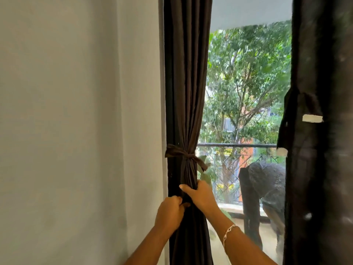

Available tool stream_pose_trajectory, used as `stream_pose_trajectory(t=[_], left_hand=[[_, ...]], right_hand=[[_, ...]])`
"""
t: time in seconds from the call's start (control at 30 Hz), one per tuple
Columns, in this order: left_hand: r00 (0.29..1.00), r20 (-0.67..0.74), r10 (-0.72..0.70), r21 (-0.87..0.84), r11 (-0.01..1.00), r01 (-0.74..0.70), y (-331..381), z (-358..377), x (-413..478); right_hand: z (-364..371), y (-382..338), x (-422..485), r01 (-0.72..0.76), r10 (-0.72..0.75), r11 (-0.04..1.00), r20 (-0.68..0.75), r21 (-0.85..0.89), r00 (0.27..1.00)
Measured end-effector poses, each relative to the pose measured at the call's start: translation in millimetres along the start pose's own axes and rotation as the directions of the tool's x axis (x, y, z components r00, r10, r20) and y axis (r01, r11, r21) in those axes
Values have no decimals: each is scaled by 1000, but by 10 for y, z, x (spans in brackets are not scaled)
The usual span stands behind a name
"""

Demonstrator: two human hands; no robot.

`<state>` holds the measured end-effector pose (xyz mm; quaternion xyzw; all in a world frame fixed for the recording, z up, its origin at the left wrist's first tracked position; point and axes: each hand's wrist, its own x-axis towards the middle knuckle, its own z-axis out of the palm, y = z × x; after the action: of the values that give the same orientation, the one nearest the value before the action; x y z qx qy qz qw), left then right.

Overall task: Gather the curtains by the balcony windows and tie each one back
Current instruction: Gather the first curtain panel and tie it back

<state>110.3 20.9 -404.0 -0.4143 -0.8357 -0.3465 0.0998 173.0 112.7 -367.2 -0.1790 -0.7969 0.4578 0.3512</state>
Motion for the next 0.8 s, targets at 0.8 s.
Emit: stream_pose_trajectory(t=[0.8], left_hand=[[759, -441, 479, 578, 798, -168, 1071, -1001, 630]], right_hand=[[-1040, -719, 636, 243, -471, 545, -53, -802, 881]])
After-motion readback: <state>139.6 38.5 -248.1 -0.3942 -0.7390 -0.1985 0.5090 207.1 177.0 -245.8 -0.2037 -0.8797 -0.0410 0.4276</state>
